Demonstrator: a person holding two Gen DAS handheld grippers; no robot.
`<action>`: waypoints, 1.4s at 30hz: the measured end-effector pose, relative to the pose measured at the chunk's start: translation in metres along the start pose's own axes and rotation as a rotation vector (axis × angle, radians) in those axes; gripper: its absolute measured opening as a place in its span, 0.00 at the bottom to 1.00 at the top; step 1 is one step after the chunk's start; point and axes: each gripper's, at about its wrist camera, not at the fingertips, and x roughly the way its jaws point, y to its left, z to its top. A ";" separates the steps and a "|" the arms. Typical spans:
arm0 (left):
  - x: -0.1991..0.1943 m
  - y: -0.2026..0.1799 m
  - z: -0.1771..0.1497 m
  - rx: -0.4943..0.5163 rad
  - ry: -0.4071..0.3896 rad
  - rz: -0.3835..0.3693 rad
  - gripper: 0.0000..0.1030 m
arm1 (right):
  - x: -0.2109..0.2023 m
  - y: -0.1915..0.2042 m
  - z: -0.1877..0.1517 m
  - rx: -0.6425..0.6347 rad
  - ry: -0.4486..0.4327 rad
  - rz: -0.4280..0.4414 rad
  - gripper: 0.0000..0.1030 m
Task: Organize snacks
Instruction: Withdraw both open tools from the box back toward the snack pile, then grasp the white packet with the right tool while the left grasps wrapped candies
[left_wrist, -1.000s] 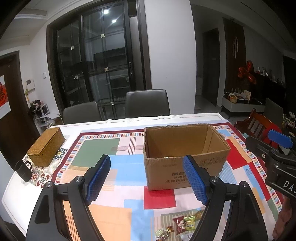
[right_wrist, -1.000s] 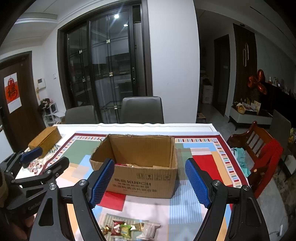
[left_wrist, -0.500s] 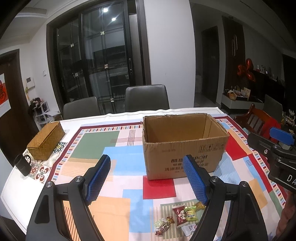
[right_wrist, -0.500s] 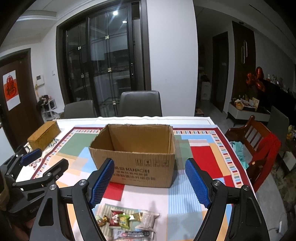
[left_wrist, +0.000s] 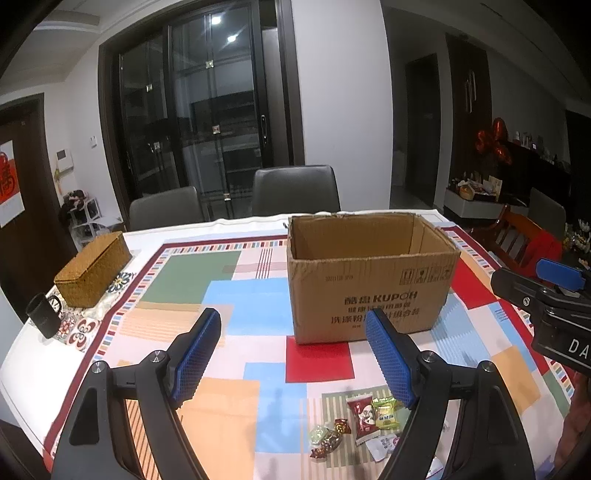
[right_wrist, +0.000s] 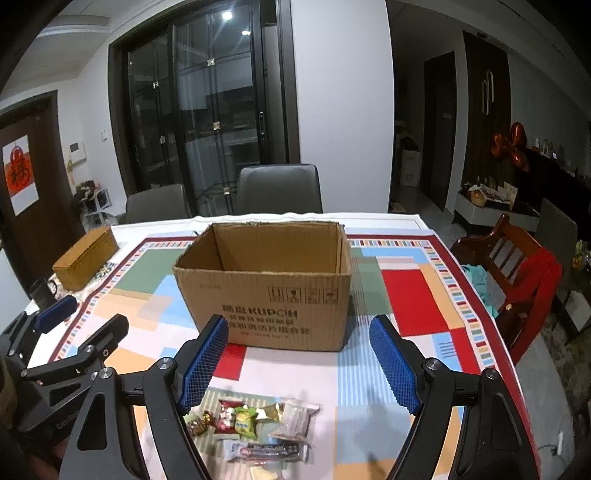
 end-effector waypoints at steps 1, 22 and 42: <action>0.001 0.000 -0.002 -0.001 0.003 -0.001 0.78 | 0.002 0.000 -0.002 0.000 0.006 -0.001 0.77; 0.020 -0.003 -0.046 0.026 0.059 -0.020 0.78 | 0.026 -0.001 -0.043 0.000 0.104 -0.016 0.77; 0.033 -0.015 -0.098 0.061 0.119 -0.067 0.72 | 0.051 -0.002 -0.089 0.000 0.203 -0.021 0.77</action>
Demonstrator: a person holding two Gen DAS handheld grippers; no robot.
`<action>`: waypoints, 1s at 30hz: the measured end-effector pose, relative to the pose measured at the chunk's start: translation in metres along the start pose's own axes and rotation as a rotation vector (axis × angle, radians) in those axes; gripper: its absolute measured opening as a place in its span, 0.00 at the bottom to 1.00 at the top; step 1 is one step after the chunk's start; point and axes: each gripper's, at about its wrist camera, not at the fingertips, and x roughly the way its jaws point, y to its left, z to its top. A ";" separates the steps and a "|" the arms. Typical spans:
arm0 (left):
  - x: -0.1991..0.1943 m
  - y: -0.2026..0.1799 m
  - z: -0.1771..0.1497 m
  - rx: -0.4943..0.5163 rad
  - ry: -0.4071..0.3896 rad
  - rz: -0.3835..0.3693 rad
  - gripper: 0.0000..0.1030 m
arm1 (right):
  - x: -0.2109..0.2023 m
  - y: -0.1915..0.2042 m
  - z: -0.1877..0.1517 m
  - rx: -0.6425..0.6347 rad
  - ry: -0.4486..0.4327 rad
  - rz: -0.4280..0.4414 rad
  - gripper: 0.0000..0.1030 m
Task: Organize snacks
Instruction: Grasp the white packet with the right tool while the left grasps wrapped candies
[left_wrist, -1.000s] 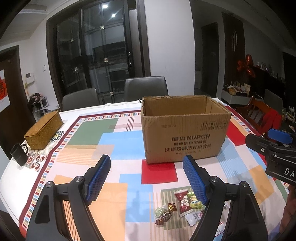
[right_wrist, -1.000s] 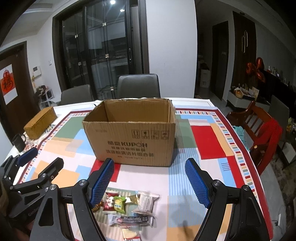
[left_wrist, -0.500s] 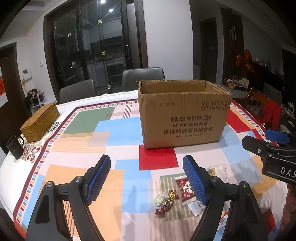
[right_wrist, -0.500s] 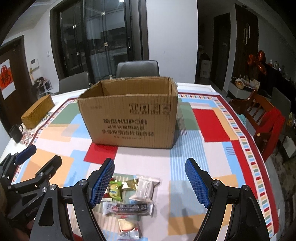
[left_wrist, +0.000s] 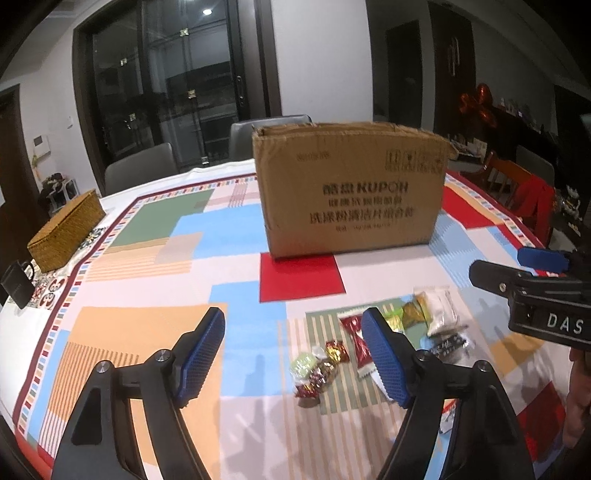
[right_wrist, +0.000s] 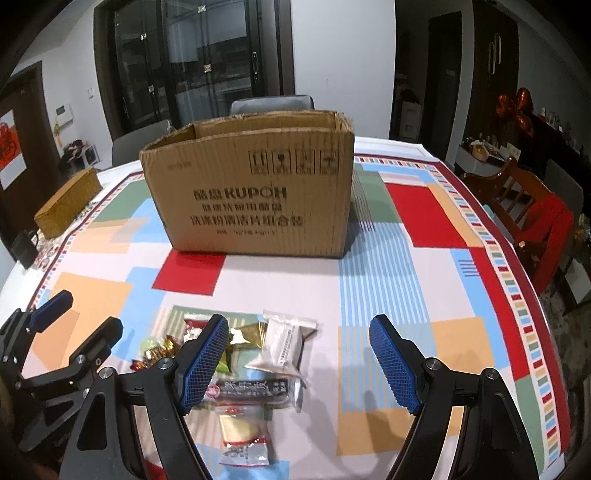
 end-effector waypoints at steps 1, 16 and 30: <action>0.002 -0.001 -0.002 0.004 0.006 -0.005 0.71 | 0.002 0.000 -0.001 -0.001 0.004 -0.001 0.77; 0.025 -0.008 -0.027 0.028 0.046 -0.061 0.52 | 0.030 0.005 -0.015 -0.030 0.061 -0.017 0.77; 0.045 -0.018 -0.037 0.048 0.107 -0.109 0.37 | 0.057 0.004 -0.019 -0.018 0.119 -0.012 0.69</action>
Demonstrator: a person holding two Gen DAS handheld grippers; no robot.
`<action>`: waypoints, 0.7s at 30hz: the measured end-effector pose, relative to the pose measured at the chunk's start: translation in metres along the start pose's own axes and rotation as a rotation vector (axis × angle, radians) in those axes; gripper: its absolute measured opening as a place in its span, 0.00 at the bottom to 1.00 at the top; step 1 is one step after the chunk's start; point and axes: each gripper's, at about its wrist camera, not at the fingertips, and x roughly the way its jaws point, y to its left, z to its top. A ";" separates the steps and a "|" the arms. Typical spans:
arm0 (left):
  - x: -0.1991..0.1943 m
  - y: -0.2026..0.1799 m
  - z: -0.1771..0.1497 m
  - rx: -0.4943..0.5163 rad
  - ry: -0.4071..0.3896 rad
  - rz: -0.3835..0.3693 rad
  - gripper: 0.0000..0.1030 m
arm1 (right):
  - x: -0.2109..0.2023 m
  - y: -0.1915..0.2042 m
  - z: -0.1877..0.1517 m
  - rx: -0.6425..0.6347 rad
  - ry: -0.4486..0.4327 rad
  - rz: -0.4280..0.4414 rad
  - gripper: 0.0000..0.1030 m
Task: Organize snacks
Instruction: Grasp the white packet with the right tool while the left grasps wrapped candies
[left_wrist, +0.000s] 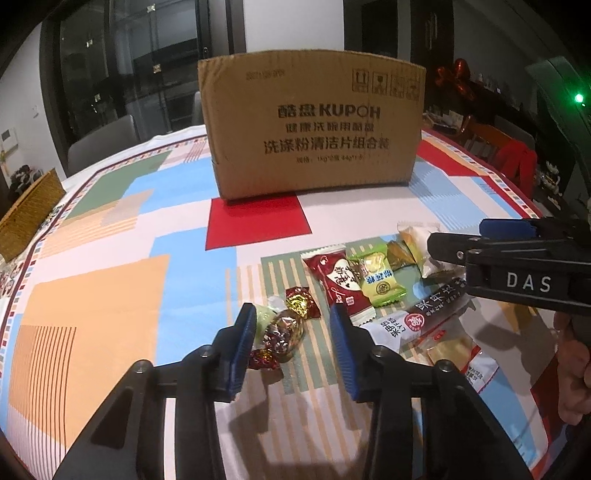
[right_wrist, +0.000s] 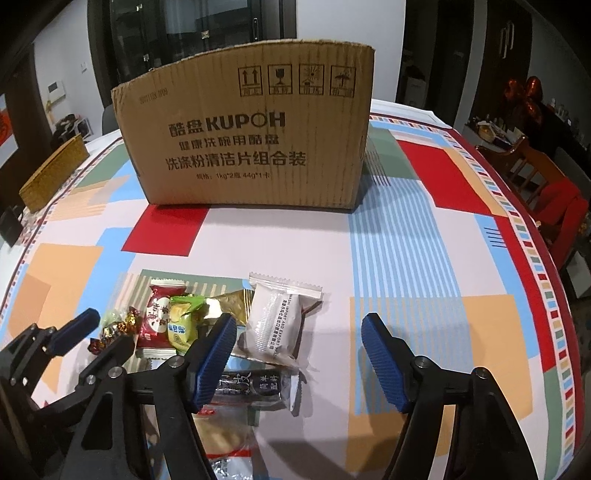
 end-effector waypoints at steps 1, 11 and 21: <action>0.001 0.000 0.000 0.001 0.007 -0.001 0.35 | 0.002 0.000 0.000 0.000 0.004 0.002 0.67; 0.008 -0.001 -0.002 -0.010 0.059 -0.017 0.18 | 0.014 0.003 -0.001 0.006 0.046 0.047 0.54; 0.008 0.001 -0.005 -0.036 0.068 -0.010 0.17 | 0.010 0.002 -0.004 0.012 0.042 0.071 0.34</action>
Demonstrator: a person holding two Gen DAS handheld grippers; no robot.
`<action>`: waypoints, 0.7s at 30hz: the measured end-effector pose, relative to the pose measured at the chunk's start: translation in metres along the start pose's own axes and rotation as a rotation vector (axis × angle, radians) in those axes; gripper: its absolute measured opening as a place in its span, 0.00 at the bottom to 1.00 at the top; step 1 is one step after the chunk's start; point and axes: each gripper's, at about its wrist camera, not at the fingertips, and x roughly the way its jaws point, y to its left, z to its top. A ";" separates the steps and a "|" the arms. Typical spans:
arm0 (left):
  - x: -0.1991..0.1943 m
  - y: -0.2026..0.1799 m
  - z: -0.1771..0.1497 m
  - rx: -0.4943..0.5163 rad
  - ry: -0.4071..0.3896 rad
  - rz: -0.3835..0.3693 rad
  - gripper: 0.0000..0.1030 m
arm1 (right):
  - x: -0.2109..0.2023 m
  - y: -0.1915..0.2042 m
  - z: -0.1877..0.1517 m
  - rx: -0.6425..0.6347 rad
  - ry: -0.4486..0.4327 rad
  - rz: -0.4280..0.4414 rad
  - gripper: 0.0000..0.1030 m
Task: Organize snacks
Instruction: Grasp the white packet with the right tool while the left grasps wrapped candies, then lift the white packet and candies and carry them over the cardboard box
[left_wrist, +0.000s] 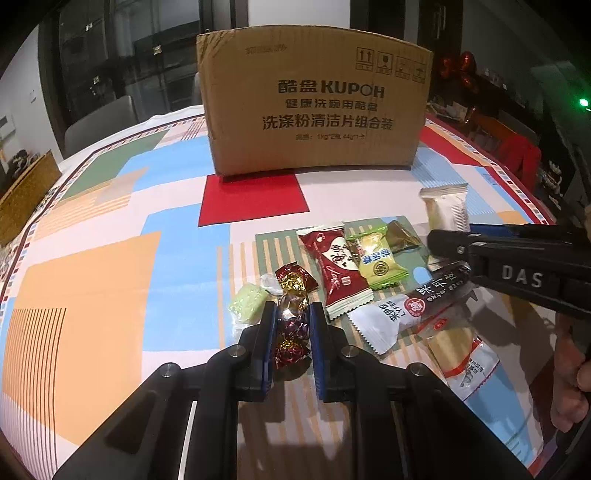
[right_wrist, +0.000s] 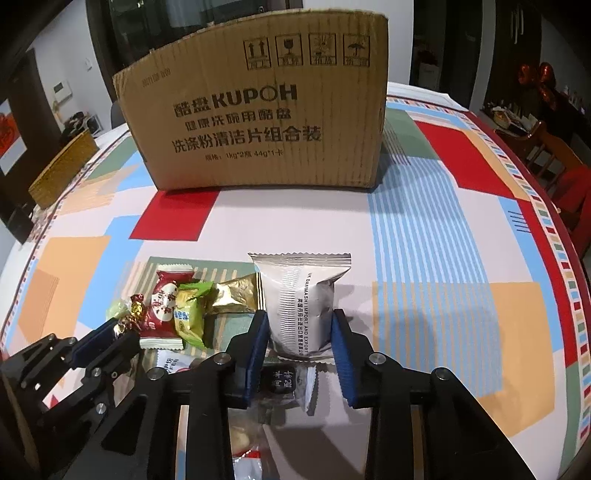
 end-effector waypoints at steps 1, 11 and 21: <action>0.000 0.001 0.000 -0.008 0.001 0.001 0.17 | -0.002 0.001 0.000 -0.003 -0.007 -0.003 0.34; -0.018 0.005 0.009 -0.037 -0.034 0.014 0.17 | -0.021 0.002 0.007 -0.011 -0.049 0.010 0.34; -0.033 0.005 0.017 -0.079 -0.051 0.031 0.17 | -0.044 0.000 0.016 -0.011 -0.101 0.031 0.34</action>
